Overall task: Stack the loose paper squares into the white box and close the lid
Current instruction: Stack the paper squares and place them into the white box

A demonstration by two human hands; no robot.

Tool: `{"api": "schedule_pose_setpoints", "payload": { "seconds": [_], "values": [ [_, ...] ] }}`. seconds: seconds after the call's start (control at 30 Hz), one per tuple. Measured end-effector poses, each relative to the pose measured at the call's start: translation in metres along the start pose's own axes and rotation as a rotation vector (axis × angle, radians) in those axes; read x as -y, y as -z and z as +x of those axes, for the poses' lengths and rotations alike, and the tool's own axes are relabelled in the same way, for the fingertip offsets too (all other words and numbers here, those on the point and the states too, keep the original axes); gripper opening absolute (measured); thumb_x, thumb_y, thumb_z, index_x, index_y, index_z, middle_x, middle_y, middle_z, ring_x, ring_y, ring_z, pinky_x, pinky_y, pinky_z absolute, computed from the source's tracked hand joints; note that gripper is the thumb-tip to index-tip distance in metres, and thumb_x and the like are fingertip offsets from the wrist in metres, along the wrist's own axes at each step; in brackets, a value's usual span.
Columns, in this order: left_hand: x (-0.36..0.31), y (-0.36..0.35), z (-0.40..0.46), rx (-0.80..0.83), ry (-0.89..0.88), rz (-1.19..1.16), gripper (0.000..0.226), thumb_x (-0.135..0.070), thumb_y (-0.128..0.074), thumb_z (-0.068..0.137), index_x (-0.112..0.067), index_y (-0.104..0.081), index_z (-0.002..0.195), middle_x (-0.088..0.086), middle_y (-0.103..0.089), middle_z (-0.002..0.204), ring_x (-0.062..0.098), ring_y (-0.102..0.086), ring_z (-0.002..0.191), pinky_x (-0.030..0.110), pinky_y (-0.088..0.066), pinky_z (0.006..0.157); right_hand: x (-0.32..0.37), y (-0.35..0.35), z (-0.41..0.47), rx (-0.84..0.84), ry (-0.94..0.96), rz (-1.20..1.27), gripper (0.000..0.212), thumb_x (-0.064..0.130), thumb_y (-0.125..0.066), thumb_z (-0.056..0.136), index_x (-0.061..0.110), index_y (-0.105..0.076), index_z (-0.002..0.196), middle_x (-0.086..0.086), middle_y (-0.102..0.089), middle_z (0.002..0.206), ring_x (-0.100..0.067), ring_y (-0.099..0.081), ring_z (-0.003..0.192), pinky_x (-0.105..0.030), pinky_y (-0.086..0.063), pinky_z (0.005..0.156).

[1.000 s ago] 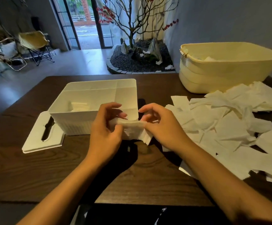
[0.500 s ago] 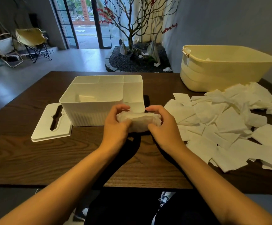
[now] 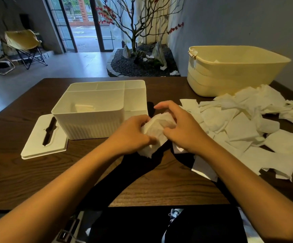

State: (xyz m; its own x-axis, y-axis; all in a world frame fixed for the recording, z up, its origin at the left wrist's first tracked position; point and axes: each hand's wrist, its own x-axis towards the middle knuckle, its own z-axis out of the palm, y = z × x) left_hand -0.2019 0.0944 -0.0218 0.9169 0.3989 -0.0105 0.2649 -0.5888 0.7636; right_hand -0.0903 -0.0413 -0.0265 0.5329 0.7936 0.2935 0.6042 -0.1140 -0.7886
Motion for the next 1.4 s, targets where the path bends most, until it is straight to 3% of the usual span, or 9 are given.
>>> {"api": "schedule_pose_setpoints", "payload": {
  "seconds": [0.13,0.23,0.43,0.57,0.7,0.87,1.0,1.1,1.4],
  "values": [
    [-0.006,-0.022,0.014,-0.035,-0.030,-0.208,0.016,-0.018,-0.065,0.095,-0.031,-0.065,0.104,-0.012,-0.070,0.095,0.005,-0.067,0.089,0.015,-0.052,0.071,-0.006,0.025,0.014,-0.065,-0.003,0.108,0.052,-0.007,-0.063,0.084,0.022,-0.055,0.126,-0.008,-0.068,0.093,-0.023,-0.064,0.087,-0.036,-0.053,0.079],
    [-0.001,-0.038,0.019,-0.092,-0.074,-0.200,0.019,-0.019,-0.062,0.097,-0.028,-0.064,0.115,-0.011,-0.068,0.104,0.006,-0.064,0.099,0.017,-0.048,0.077,-0.022,0.042,0.020,-0.125,-0.066,0.035,0.051,-0.009,-0.061,0.085,0.028,-0.057,0.121,0.001,-0.068,0.096,-0.018,-0.064,0.087,-0.037,-0.056,0.082],
    [0.014,-0.052,0.021,-0.236,-0.137,-0.458,0.024,-0.030,-0.064,0.098,-0.036,-0.067,0.121,-0.010,-0.073,0.112,0.011,-0.069,0.104,0.048,-0.060,0.087,-0.049,0.049,0.020,0.367,-0.247,-0.441,0.060,0.001,-0.063,0.078,0.035,-0.044,0.125,0.001,-0.042,0.125,-0.022,-0.047,0.117,-0.040,-0.048,0.099],
    [0.017,-0.054,0.034,-0.313,-0.123,-0.313,0.022,-0.036,-0.069,0.093,-0.037,-0.065,0.115,-0.015,-0.071,0.105,0.004,-0.066,0.099,0.045,-0.060,0.085,-0.063,0.046,0.034,0.274,-0.255,-0.457,0.056,0.018,-0.065,0.084,0.047,-0.049,0.129,0.008,-0.051,0.129,-0.017,-0.049,0.120,-0.038,-0.045,0.100],
    [0.014,-0.054,0.050,-0.369,-0.002,-0.349,0.020,-0.032,-0.054,0.100,-0.038,-0.065,0.116,-0.015,-0.069,0.110,0.008,-0.064,0.104,0.039,-0.058,0.089,-0.070,0.049,0.041,0.066,-0.211,-0.259,0.035,0.014,-0.053,0.096,0.037,-0.067,0.120,0.014,-0.069,0.112,-0.005,-0.060,0.103,-0.029,-0.050,0.087],
    [0.003,-0.047,0.055,-0.299,0.202,-0.884,0.022,-0.022,-0.049,0.102,-0.035,-0.067,0.098,0.001,-0.072,0.104,0.026,-0.068,0.104,0.053,-0.055,0.095,-0.071,0.055,0.044,-0.180,-0.353,0.137,0.016,0.017,-0.062,0.096,0.024,-0.067,0.109,0.006,-0.067,0.093,-0.011,-0.064,0.087,-0.021,-0.048,0.064],
    [0.000,-0.047,0.054,-0.226,0.295,-1.111,0.018,-0.026,-0.053,0.098,-0.021,-0.071,0.098,0.016,-0.073,0.106,0.038,-0.068,0.104,0.066,-0.052,0.094,-0.068,0.069,0.047,-0.260,-0.572,0.540,0.033,0.020,-0.071,0.090,0.023,-0.060,0.121,-0.004,-0.067,0.108,-0.021,-0.067,0.091,-0.032,-0.059,0.059],
    [0.000,-0.048,0.052,-0.131,0.360,-1.281,0.018,-0.028,-0.056,0.096,-0.018,-0.072,0.099,0.015,-0.075,0.102,0.036,-0.073,0.093,0.056,-0.061,0.077,-0.065,0.065,0.044,-0.153,-0.697,0.694,0.041,0.015,-0.072,0.087,0.013,-0.056,0.125,-0.017,-0.069,0.104,-0.022,-0.069,0.070,-0.029,-0.053,0.053],
    [0.007,-0.052,0.057,-0.227,0.176,-0.871,0.025,-0.009,-0.056,0.097,-0.025,-0.070,0.110,-0.004,-0.077,0.104,0.018,-0.073,0.100,0.047,-0.056,0.096,-0.057,0.054,0.033,-0.219,-0.589,0.581,0.038,0.037,-0.072,0.087,0.034,-0.061,0.123,0.006,-0.073,0.109,-0.024,-0.067,0.105,-0.051,-0.060,0.078]
  ]
}}
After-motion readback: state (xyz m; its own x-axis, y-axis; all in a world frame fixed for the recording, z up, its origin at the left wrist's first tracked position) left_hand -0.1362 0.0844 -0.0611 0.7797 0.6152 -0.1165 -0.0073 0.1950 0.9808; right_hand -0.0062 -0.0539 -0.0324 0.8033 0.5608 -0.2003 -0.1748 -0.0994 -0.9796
